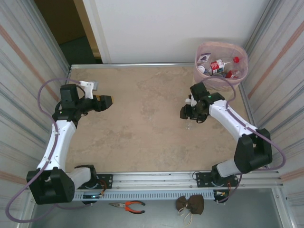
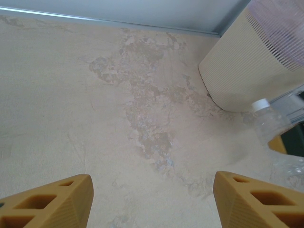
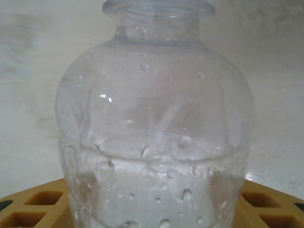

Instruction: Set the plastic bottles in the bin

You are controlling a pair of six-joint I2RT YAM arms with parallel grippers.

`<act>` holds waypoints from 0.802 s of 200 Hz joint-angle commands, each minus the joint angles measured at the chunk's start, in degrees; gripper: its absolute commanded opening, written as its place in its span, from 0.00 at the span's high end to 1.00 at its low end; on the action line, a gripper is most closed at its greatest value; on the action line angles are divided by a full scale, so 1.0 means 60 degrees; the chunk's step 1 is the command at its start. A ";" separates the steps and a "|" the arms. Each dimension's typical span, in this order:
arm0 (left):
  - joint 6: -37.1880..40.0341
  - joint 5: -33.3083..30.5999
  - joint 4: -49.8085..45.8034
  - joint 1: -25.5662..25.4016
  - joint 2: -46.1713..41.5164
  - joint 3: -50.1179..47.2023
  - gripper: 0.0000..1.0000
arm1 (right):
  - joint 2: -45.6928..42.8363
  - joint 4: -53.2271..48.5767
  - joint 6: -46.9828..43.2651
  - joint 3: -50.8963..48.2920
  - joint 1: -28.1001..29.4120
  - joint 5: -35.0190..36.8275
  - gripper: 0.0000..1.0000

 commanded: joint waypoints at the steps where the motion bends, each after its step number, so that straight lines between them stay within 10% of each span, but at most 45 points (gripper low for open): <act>1: -0.0009 0.0142 0.0104 0.0121 0.0010 -0.0082 0.32 | -0.0679 -0.0909 -0.0413 0.0946 0.0053 -0.1282 0.42; 102: -0.0029 0.0187 0.0119 0.0107 -0.0112 -0.0118 0.32 | -0.0809 -0.0045 0.1204 0.4869 -0.1538 -0.3837 0.45; 160: -0.0037 0.0173 0.0133 0.0111 -0.0146 -0.0104 0.32 | 0.0044 0.2938 0.4418 0.5077 -0.3219 -0.2546 0.49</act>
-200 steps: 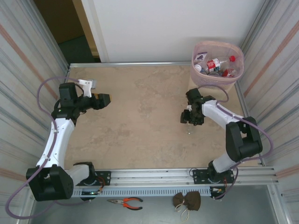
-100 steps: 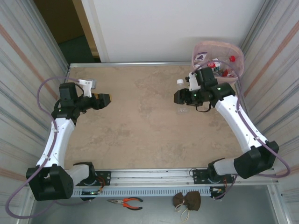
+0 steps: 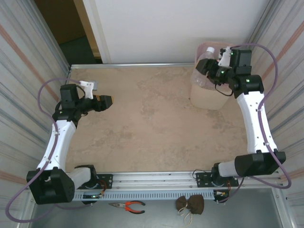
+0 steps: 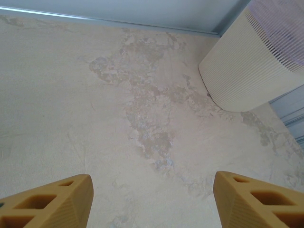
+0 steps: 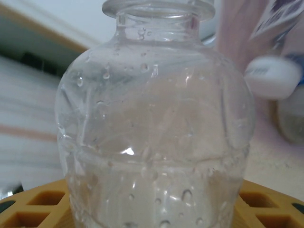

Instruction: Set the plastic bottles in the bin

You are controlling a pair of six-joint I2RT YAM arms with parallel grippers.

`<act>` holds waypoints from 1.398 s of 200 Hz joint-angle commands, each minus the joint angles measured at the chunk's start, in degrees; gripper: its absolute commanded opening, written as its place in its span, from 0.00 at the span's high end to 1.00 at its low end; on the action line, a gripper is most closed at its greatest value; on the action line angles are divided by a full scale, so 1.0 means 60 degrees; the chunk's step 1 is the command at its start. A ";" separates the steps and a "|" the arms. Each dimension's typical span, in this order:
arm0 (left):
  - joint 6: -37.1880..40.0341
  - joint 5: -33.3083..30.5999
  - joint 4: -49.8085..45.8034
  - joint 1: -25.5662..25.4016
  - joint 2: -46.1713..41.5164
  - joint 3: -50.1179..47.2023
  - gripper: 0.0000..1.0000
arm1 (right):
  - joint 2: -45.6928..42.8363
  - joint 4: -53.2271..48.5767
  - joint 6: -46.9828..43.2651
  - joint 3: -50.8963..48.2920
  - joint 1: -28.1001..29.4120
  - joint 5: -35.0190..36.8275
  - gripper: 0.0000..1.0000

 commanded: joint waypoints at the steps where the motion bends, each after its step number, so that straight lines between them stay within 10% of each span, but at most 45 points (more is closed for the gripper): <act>1: -0.0030 0.0169 0.0130 0.0113 -0.0156 -0.0100 0.32 | 0.0509 0.1827 0.2006 0.0275 -0.0386 0.0753 0.49; 98: 0.0001 0.0111 0.0056 0.0113 -0.0337 -0.0137 0.32 | 0.3583 0.1778 0.7181 0.2546 -0.0689 0.5805 0.49; 203: 0.0004 0.0088 0.0027 0.0111 -0.0304 -0.0123 0.32 | 0.5185 0.1666 0.9955 0.3674 -0.0814 0.6553 0.34; 279: 0.0019 0.0051 0.0013 0.0106 -0.0345 -0.0103 0.32 | 0.4470 0.1004 0.9059 0.3908 -0.1062 0.6723 0.17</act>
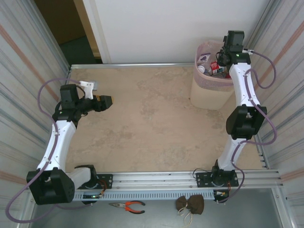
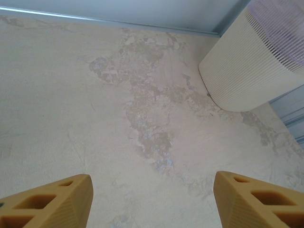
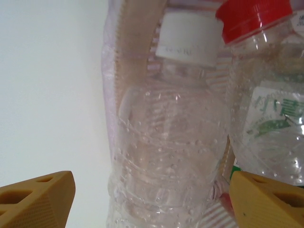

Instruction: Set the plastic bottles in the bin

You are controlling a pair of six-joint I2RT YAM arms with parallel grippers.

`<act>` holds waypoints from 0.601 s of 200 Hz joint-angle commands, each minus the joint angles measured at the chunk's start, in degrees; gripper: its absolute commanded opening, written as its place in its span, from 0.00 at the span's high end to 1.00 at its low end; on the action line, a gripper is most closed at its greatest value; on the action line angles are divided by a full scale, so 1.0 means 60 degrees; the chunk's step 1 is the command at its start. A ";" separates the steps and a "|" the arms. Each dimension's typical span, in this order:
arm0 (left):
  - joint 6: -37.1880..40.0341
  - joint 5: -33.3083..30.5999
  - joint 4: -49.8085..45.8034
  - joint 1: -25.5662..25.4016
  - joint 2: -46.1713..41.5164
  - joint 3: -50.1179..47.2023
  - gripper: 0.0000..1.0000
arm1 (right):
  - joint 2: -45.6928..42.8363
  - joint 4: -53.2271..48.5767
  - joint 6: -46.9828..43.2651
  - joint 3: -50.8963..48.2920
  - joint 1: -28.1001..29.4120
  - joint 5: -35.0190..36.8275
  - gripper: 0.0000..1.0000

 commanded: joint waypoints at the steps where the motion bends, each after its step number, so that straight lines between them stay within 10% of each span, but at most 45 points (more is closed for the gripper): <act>1: 0.0019 0.0059 0.0016 0.0105 -0.0301 -0.0087 0.32 | -0.0615 -0.0496 -0.0524 0.0243 -0.0149 0.0367 0.17; 120: 0.0016 0.0077 0.0009 0.0119 -0.0349 -0.0113 0.32 | 0.0507 0.2769 -0.5486 0.1508 -0.0817 -0.4905 0.29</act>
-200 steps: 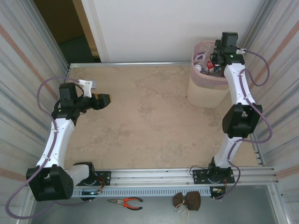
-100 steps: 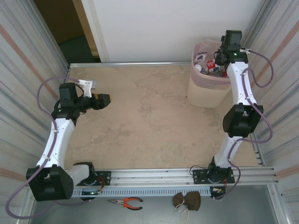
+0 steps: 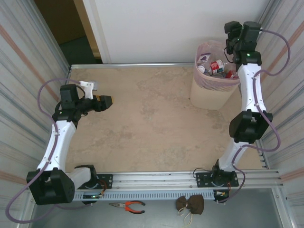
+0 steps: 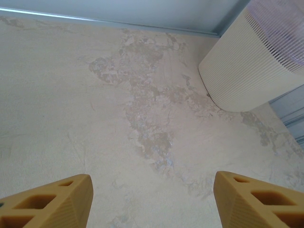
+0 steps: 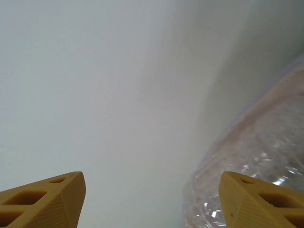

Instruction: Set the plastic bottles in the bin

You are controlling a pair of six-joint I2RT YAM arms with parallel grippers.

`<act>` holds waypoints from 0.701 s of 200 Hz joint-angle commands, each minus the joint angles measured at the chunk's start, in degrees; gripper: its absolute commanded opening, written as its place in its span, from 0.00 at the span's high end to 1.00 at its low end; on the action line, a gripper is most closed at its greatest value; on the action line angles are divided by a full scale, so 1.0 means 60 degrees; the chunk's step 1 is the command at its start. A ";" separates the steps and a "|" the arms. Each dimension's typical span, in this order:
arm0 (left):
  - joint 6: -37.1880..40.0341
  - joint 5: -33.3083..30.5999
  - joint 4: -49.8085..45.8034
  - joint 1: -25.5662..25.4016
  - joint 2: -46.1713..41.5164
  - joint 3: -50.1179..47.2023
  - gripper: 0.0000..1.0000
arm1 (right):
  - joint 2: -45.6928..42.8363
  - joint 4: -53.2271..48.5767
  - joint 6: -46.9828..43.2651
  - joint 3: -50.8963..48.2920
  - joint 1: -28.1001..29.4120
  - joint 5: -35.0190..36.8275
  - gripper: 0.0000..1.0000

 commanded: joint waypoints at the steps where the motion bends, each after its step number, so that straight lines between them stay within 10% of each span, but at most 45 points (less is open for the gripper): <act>1: 0.0011 0.0064 0.0005 0.0126 -0.0327 -0.0110 0.32 | 0.0955 0.0811 -0.0853 0.1000 -0.0172 -0.1857 0.29; 41: 0.0042 0.0011 -0.0015 0.0131 -0.0303 -0.0096 0.32 | 0.2508 -0.0182 -0.1466 0.2855 -0.0180 -0.2570 0.30; 140: 0.0035 0.0026 -0.0017 0.0133 -0.0324 -0.0092 0.32 | 0.1601 -0.0618 -0.2726 0.1354 -0.0513 -0.1876 0.30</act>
